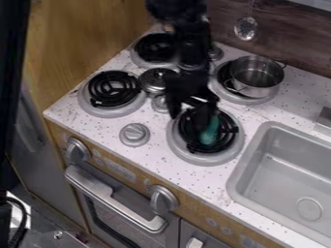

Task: Take the green thing and put it on the left burner

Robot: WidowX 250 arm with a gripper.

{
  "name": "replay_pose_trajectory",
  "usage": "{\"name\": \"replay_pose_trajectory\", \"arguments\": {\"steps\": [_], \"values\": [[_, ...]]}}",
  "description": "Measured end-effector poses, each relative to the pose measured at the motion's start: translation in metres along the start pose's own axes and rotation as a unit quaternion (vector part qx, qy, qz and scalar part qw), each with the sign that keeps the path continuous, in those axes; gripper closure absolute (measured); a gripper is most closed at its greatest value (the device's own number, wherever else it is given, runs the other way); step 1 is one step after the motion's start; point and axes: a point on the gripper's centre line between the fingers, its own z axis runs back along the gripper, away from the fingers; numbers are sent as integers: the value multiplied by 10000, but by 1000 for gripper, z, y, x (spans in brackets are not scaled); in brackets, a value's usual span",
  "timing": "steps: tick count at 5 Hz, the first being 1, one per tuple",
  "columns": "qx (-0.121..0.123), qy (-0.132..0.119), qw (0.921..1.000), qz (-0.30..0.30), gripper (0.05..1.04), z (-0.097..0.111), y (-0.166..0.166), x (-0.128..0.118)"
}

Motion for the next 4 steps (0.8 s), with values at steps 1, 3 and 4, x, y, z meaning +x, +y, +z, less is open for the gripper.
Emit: {"name": "replay_pose_trajectory", "arguments": {"steps": [1,3,4], "values": [[-20,-10,9993,-360,85,6,-32,-4],[-185,-83,9982,-572,85,6,-54,3],[-215,-16,9987,-466,85,1,-48,5]]}}
